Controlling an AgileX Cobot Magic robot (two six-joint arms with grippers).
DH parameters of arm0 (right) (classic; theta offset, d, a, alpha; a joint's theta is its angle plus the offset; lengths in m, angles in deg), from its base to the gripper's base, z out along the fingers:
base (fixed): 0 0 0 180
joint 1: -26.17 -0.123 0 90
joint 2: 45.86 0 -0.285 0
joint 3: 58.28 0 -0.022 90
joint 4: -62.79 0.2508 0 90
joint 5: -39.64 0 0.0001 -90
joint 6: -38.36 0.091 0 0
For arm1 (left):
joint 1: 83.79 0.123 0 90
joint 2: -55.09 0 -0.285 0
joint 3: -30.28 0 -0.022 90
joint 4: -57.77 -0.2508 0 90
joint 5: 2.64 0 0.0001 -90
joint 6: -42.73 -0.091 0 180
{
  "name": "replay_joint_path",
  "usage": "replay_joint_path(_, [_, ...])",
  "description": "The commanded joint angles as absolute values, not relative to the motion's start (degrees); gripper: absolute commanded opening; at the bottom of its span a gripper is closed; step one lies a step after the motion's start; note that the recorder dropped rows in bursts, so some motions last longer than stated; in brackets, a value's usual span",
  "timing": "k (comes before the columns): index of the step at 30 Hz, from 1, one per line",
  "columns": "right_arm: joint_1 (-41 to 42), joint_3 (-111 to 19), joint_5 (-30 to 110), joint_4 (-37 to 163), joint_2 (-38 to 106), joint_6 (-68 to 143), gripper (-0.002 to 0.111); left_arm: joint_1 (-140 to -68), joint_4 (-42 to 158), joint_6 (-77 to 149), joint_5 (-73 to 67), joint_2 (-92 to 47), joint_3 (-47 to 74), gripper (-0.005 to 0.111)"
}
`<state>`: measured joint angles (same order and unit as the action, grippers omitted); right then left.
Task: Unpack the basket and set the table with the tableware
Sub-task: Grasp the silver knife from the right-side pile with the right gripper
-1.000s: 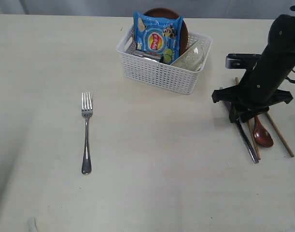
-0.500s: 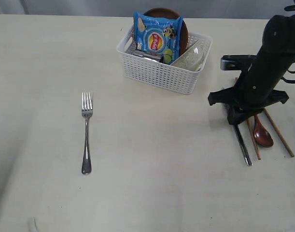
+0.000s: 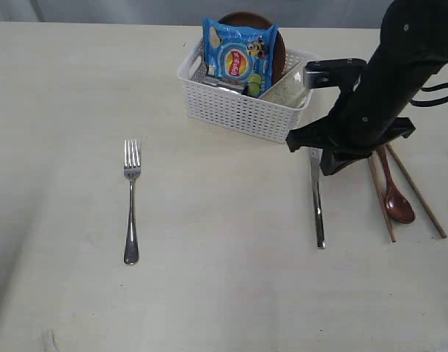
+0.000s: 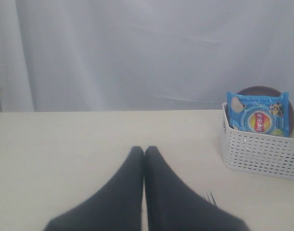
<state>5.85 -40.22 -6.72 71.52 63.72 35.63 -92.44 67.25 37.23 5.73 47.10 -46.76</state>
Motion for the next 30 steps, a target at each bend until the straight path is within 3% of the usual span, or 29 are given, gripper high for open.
replay_joint_path(1, [5.25,-40.27,-7.42,71.29,63.26,36.95,-0.001,-92.53,67.03,37.17,5.37,47.31,-46.93,0.000])
replay_joint_path(5, [5.25,-38.99,-6.22,71.16,63.38,40.32,0.002,-92.53,67.03,37.17,5.37,47.31,-46.93,0.000])
replay_joint_path(9, [4.37,-38.32,-3.98,71.31,65.61,42.88,0.037,-92.53,67.03,37.17,5.37,47.31,-46.93,0.000])
replay_joint_path(10, [3.25,-38.32,-3.51,71.07,66.53,43.96,0.038,-92.53,67.03,37.17,5.37,47.31,-46.93,0.000])
replay_joint_path(19, [-1.61,-38.32,0.90,59.99,69.44,61.40,0.036,-92.53,67.03,37.17,5.37,47.31,-46.93,0.000])
replay_joint_path(30, [-1.35,-38.32,0.32,59.33,75.16,61.35,0.036,-92.53,67.03,37.17,5.37,47.31,-46.93,0.000])
